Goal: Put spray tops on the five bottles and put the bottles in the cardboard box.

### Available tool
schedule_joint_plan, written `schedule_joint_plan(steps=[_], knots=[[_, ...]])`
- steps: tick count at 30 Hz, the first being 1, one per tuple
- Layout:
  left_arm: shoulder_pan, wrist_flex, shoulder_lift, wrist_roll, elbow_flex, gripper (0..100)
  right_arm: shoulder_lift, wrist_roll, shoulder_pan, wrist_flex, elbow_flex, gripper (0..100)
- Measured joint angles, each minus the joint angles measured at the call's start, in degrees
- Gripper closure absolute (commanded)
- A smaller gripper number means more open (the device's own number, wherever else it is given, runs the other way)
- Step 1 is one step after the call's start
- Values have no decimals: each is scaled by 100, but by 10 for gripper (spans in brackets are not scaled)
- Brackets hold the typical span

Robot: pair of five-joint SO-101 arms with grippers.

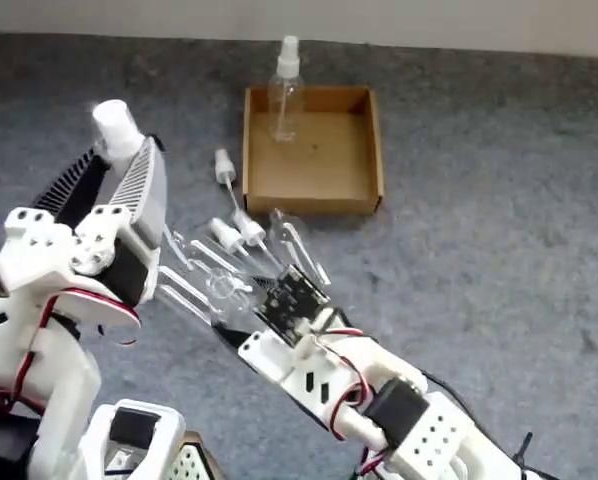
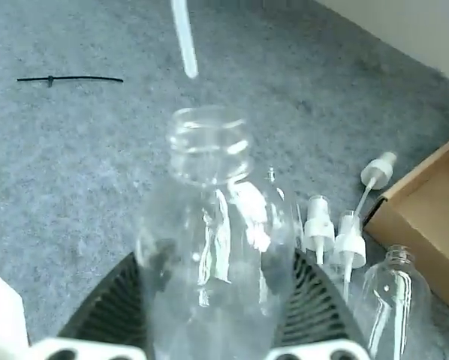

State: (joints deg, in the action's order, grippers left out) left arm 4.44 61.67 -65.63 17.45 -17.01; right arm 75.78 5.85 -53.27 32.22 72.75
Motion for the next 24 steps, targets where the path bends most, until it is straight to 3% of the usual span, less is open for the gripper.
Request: schedule_joint_plan(steps=[7,24], knots=[[527,-185,-35,132,-97,996,220,0,26,0,281,995],[510,-237,-35,141,-738,996,114,0,-9,9,290,995]])
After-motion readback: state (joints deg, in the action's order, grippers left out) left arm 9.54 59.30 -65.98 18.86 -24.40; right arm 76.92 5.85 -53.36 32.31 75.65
